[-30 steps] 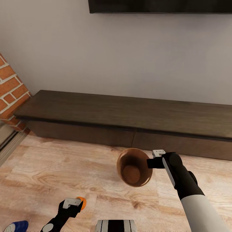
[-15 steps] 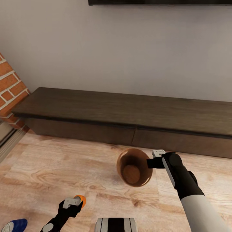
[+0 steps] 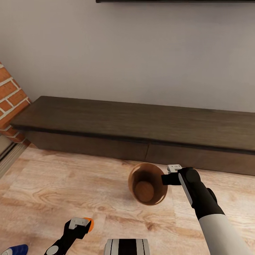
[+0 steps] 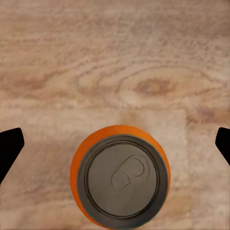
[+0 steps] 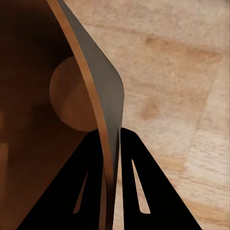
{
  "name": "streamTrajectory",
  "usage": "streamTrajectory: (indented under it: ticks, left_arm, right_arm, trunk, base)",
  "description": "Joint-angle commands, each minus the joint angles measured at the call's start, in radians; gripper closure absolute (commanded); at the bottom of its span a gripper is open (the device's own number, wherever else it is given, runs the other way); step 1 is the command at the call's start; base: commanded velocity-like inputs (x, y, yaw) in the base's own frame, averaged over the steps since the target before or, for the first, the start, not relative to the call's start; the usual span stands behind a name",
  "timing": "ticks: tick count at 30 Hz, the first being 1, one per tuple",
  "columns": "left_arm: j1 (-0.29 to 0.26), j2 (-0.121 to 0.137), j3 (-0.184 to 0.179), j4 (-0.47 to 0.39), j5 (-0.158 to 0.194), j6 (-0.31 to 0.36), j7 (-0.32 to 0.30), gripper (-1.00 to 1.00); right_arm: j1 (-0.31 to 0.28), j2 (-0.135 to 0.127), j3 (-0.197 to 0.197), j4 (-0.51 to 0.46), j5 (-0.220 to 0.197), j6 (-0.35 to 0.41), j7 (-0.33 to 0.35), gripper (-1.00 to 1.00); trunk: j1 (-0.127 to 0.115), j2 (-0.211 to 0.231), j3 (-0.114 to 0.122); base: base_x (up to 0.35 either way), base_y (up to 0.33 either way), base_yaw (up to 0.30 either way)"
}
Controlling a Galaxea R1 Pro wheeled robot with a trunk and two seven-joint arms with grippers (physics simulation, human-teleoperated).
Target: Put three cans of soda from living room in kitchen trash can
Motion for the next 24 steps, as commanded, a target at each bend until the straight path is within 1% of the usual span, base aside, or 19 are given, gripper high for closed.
streamTrajectory:
  ticks: [1, 5, 12, 20, 24]
  left_arm:
    - [0.0, 0.0, 0.001, 0.0, 0.0, 0.0, 0.0, -1.0]
    - [0.0, -0.001, 0.001, 0.0, 0.0, -0.001, 0.0, -1.0]
    - [0.0, -0.001, 0.0, 0.0, 0.0, 0.0, 0.0, -1.0]
    - [0.0, -0.001, 0.0, 0.001, 0.0, 0.001, 0.0, -1.0]
    - [0.0, -0.001, 0.0, 0.001, 0.0, 0.001, 0.0, -1.0]
  right_arm:
    - [0.0, 0.0, 0.0, 0.0, -0.026, 0.003, 0.007, 1.0]
    - [0.0, 0.0, 0.0, 0.0, -0.026, 0.003, 0.007, 1.0]
    - [0.0, 0.0, 0.0, 0.0, -0.026, 0.003, 0.007, 1.0]
    - [0.0, 0.001, 0.001, 0.0, -0.026, 0.003, 0.007, 1.0]
    - [0.0, 0.0, 0.0, 0.0, -0.026, 0.003, 0.007, 1.0]
  trunk:
    - [0.0, 0.0, 0.0]
    - [0.0, 0.0, -0.001]
    - [0.027, -0.049, -0.024]
    - [0.057, -0.105, -0.056]
    - [0.057, -0.105, -0.06]
  base:
    - [0.038, 0.0, 0.0]
    - [0.016, 0.0, 0.0]
    - [0.002, 0.0, 0.0]
    - [0.0, 0.0, 0.0]
    - [0.0, 0.0, 0.0]
